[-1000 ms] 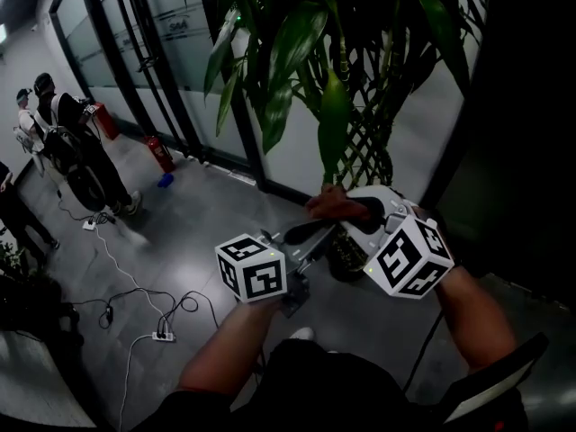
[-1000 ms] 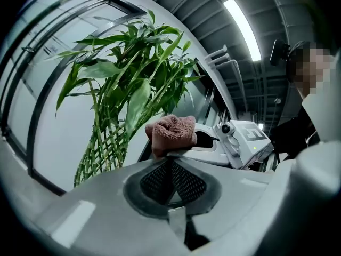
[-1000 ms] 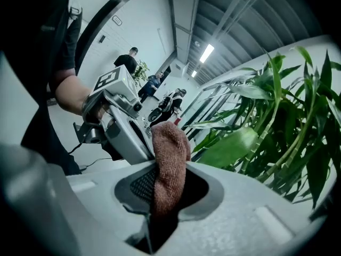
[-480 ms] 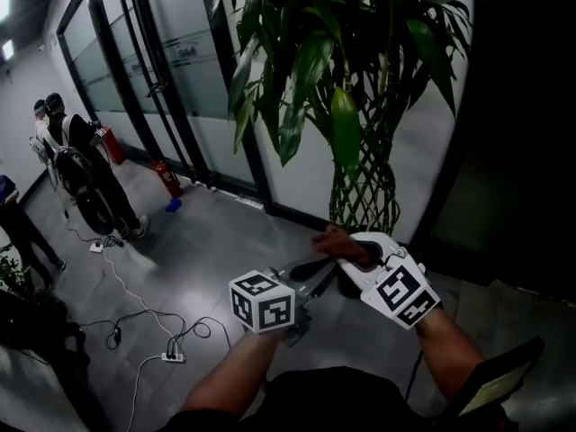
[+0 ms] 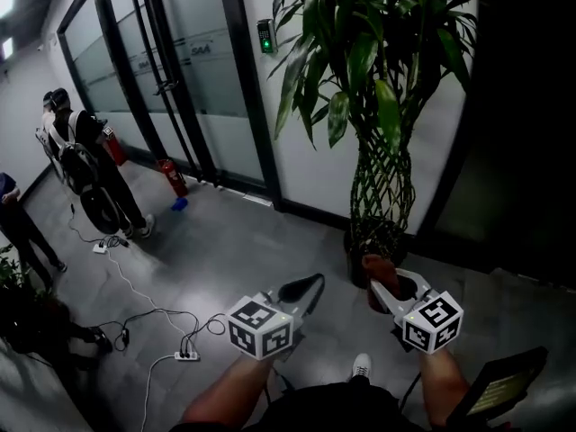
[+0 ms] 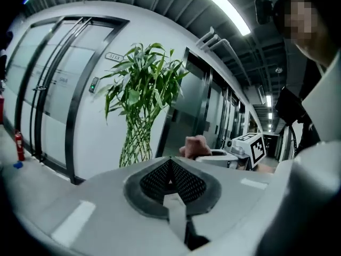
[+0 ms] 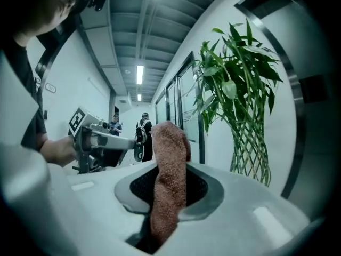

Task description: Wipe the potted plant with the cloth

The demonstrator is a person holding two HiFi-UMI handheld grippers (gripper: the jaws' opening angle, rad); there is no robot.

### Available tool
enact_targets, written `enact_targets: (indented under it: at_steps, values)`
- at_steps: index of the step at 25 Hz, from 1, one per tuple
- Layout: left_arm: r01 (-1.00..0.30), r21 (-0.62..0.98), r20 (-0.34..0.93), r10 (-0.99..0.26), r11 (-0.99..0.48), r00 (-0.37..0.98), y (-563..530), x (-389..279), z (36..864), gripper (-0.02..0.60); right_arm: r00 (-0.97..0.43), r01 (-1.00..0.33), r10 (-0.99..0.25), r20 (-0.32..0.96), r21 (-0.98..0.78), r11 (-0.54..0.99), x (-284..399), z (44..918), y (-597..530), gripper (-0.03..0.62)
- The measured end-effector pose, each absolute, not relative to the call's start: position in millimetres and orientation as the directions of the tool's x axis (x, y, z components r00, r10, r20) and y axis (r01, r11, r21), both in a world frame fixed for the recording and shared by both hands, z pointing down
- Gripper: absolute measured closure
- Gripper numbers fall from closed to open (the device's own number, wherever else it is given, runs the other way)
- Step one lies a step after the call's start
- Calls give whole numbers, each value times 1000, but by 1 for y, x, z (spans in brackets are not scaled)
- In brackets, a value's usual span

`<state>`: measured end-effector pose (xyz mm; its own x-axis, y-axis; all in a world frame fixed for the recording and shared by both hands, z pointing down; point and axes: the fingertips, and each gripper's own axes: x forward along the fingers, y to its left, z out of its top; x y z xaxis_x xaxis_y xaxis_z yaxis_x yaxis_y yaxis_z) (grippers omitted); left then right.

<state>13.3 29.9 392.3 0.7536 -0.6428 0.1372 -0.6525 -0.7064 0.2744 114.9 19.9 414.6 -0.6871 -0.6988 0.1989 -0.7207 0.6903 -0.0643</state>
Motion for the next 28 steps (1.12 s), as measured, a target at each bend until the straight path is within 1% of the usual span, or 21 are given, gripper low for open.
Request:
enact_targets:
  at_steps: [5,10,16,20,24,28]
  values:
    - [-655,287,95,-659,-699,746,69,-33,401,566,-609,-793,-764,215,-130,595,114,437,79,530]
    - [-654,282,125,-649,-702,750,94,-39,425,566,-561,-827,-800,210,-160,538,111,440,124,530]
    - [-639,250,120,-632,-727,766,102,-35,419,566,-527,-850,-831,180,-125,512,117,422,136,530]
    - [-631,267,131,-621,-729,773,106,-29,420,566,-527,-850,-831,182,-115,514,125,414,141,530]
    - [-627,283,107,-626,-726,772,114,-14,416,566,-518,-855,-837,175,-99,508,146,407,149,530]
    - [-638,292,93,-643,-712,760,125,15,411,565,-520,-854,-842,143,-126,506,177,396,163,530]
